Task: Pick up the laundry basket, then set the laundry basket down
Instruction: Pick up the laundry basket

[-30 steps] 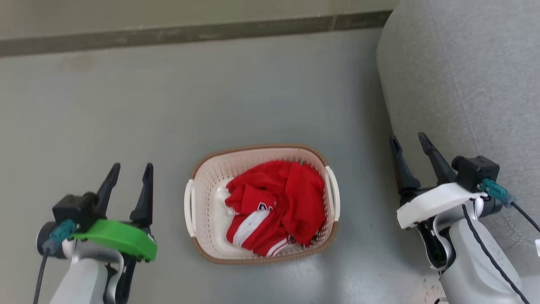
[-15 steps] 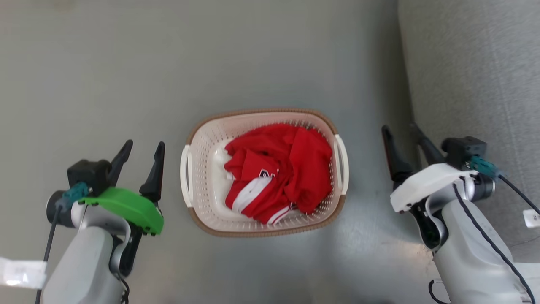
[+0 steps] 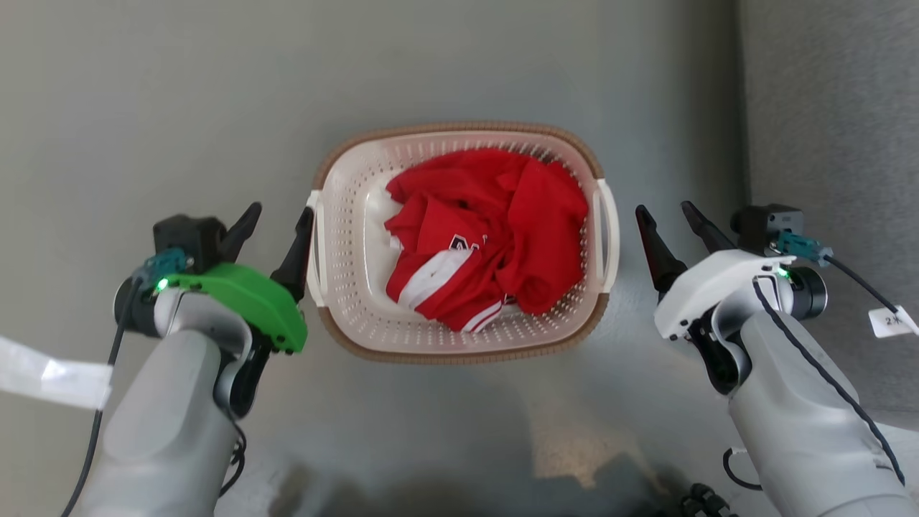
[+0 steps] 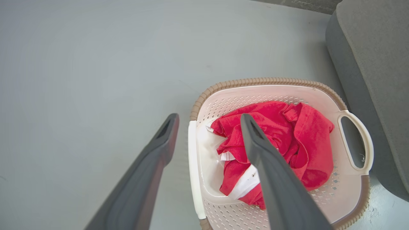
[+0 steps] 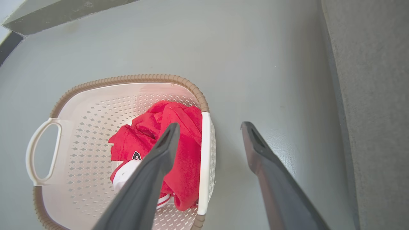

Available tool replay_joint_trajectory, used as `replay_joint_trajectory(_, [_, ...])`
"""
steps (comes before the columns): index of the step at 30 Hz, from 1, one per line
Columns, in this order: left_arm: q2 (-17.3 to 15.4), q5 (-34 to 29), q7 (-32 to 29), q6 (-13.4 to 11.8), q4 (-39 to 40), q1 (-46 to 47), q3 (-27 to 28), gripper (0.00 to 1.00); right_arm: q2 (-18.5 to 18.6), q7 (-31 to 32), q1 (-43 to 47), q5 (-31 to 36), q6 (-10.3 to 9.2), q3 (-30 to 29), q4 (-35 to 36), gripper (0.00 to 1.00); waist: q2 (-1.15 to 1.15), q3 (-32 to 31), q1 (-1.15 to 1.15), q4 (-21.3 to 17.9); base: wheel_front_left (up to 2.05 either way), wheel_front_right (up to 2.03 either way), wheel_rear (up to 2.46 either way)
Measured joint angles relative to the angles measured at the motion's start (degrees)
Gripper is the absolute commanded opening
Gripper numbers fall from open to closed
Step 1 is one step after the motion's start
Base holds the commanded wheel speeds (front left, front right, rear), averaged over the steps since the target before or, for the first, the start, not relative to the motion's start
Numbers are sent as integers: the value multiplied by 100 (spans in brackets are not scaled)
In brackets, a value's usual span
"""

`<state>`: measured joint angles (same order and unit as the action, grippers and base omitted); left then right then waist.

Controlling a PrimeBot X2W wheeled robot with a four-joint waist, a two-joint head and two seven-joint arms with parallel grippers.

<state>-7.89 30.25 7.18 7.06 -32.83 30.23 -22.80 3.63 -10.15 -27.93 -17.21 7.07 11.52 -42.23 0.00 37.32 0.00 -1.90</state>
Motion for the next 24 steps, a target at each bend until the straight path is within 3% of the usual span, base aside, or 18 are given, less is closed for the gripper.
replay_joint_trajectory(24, [149,499,-646,5,-1125,1336,-665,100,5,162,-1486,-44,0,436,-1054,100,0,1494,1,98,0,0,0])
